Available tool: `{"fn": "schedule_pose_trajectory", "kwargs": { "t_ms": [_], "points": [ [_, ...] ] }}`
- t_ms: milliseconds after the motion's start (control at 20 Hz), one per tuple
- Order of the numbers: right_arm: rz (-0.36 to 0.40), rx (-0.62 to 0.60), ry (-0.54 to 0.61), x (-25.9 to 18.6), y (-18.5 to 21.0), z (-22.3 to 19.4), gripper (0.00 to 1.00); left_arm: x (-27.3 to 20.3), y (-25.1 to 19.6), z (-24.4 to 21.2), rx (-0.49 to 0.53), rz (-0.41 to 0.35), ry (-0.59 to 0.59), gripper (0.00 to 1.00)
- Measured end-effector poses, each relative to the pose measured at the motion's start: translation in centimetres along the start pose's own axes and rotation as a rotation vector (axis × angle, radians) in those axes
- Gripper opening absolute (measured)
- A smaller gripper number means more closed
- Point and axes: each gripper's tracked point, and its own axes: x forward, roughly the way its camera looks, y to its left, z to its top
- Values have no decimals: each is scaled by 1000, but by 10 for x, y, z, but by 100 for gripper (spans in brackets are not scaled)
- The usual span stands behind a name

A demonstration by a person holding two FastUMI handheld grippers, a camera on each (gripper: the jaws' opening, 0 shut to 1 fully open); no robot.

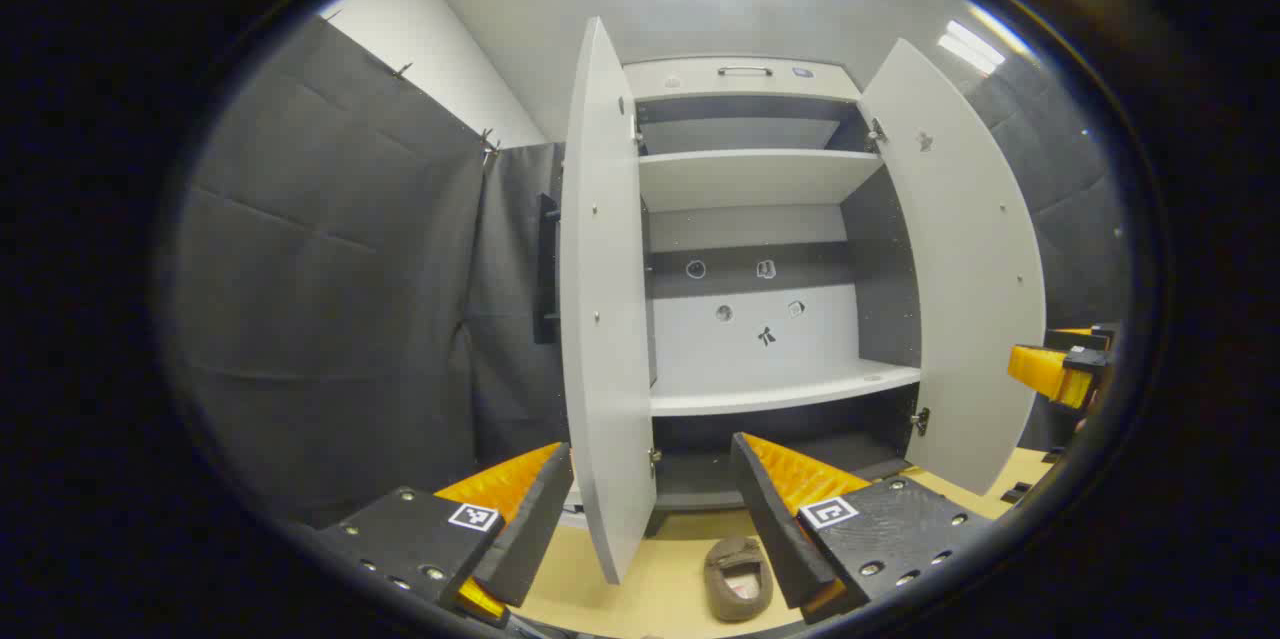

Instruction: Grab one shoe with the right hand and put it into the shoe cabinet, grab the other shoe with the left hand and put it into the shoe cabinet; then close the right door with the right hand and the left door with the left hand.

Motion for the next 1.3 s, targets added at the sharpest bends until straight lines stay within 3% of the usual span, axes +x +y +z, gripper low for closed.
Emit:
{"fn": "schedule_pose_trajectory", "kwargs": {
  "t_ms": [50,100,150,350,400,450,1050,1300],
  "points": [
    [-1,-5,4,-1,-1,-2,98,2,0,-2,1,-1,2,100],
    [1,-4,6,-1,0,-2,98,4,-1,-2,-1,-3,2,92],
    [5,-1,6,0,2,-2,98,5,-2,-2,-4,-5,2,100],
    [7,6,6,3,1,-5,98,10,-10,-6,-4,-27,4,100],
    [9,2,12,4,1,-7,98,12,-11,-7,-2,-27,5,84],
    [12,0,17,5,2,-8,98,13,-12,-7,-3,-26,6,100],
    [120,13,71,24,5,-39,98,17,-42,-5,17,12,-14,100],
    [154,20,179,39,14,-80,98,17,-39,-4,41,36,-8,100]
  ]
}}
